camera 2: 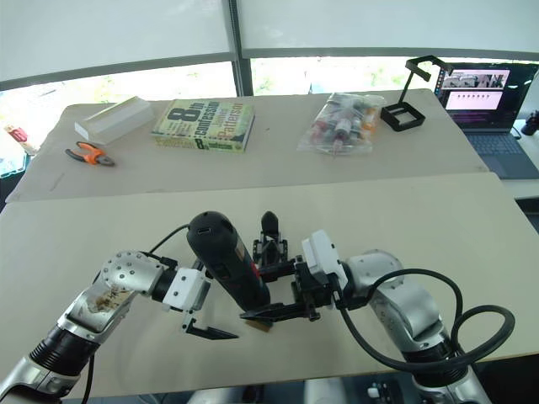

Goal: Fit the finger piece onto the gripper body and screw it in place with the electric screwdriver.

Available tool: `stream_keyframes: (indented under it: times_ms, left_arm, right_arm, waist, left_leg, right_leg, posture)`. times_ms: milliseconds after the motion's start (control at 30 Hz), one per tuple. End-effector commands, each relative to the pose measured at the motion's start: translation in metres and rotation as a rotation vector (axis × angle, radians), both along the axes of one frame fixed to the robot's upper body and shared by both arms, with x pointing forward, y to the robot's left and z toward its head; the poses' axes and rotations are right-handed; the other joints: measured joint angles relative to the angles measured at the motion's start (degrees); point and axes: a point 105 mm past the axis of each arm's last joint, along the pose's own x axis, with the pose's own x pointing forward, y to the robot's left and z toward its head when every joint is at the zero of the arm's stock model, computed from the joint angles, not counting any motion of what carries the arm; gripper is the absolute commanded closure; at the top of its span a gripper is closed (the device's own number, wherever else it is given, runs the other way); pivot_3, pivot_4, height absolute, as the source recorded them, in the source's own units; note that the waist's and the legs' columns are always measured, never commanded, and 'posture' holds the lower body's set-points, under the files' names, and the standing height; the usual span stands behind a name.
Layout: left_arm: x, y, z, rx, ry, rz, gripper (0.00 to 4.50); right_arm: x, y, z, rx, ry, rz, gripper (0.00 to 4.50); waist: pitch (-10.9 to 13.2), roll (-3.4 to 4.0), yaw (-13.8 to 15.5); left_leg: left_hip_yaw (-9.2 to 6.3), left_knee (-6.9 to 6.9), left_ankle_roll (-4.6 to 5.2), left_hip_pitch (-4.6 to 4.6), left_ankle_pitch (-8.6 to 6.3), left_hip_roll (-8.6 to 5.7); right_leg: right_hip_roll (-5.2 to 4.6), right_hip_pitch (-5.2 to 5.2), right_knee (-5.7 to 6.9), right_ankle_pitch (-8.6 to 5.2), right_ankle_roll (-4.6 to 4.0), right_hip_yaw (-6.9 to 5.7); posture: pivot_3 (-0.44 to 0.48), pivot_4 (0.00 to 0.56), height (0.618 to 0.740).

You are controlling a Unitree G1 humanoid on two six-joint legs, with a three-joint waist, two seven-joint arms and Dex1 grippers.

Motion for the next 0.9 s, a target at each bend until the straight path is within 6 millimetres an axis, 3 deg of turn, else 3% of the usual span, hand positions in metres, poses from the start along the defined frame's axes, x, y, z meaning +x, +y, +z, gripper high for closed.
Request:
stream_keyframes:
  times_ms: [33, 567, 900]
  left_arm:
    - [-0.001, -0.003, 0.006, -0.023, -0.038, -0.016, 0.0]
    - [0.012, 0.003, 0.016, -0.105, 0.001, 0.147, 0.0]
    - [0.022, 0.01, 0.024, -0.157, -0.008, 0.276, 0.0]
  right_arm:
    - [-0.006, 0.001, 0.013, 0.033, -0.062, 0.023, 2.61]
    - [-0.009, -0.005, 0.053, 0.068, -0.088, 0.036, 2.61]
    - [0.004, -0.007, 0.088, 0.107, -0.087, 0.02, 2.61]
  waist:
    - [0.0, 0.0, 0.0]
    - [0.0, 0.0, 0.19]
    - [0.0, 0.0, 0.37]
  left_leg:
    - [0.0, 0.0, 0.0, 0.0, 0.0, 0.0]
    - [0.0, 0.01, 0.0, -0.01, 0.0, -0.01]
    - [0.0, 0.01, 0.0, -0.01, 0.0, -0.01]
  right_leg:
    - [0.0, 0.0, 0.0, 0.0, 0.0, 0.0]
    - [-0.01, 0.0, -0.01, 0.0, 0.0, 0.0]
    - [-0.02, 0.0, -0.01, 0.0, 0.0, 0.0]
  posture:
    - [0.0, 0.15, 0.74]
    - [0.0, 0.15, 0.74]
    - [0.0, 0.15, 0.74]
